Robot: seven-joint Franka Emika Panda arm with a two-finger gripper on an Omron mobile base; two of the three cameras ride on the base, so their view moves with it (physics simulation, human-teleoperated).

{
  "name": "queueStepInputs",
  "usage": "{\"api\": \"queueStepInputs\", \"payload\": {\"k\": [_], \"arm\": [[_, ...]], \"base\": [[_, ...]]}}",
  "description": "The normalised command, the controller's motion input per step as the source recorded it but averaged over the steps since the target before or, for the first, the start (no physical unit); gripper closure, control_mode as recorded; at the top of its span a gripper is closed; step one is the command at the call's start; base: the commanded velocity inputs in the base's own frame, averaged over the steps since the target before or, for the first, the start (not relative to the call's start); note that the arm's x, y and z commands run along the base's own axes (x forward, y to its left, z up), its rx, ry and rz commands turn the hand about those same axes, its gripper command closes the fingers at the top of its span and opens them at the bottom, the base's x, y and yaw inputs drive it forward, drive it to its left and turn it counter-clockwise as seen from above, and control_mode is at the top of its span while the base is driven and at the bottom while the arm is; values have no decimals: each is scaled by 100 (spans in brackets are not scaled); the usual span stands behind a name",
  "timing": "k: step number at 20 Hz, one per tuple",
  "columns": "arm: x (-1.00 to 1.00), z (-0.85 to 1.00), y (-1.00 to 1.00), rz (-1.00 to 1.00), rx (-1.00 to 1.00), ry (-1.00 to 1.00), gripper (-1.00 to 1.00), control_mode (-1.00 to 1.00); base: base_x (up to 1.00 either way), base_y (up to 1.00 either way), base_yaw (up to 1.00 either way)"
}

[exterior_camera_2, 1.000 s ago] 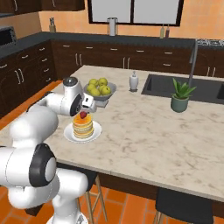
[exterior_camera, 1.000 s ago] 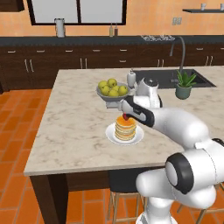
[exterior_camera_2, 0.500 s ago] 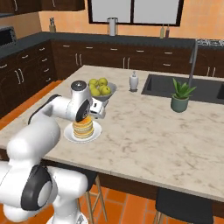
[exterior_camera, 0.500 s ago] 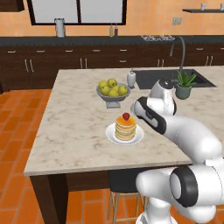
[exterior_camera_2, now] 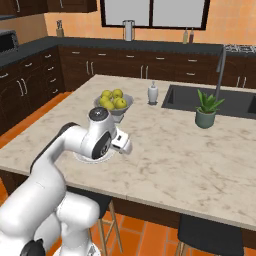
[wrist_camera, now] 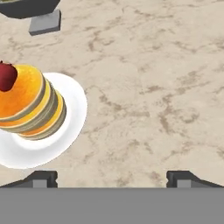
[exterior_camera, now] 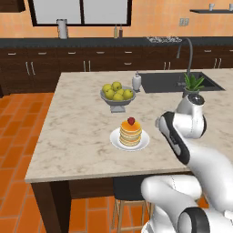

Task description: Take the strawberry from the fridge and place it on top of the pancake, located on the dining counter.

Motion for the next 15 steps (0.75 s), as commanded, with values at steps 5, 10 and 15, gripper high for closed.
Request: {"api": "queueStepInputs", "payload": {"k": [5, 10, 15], "arm": [[-93, -6, -57, -12, 4, -5, -100, -100], [-91, 53, -27, -19, 3, -15, -100, -100], [-54, 100, -5, -24, 0, -4, -100, -100]], "base": [[0, 0, 0], [0, 0, 0], [0, 0, 0]]}}
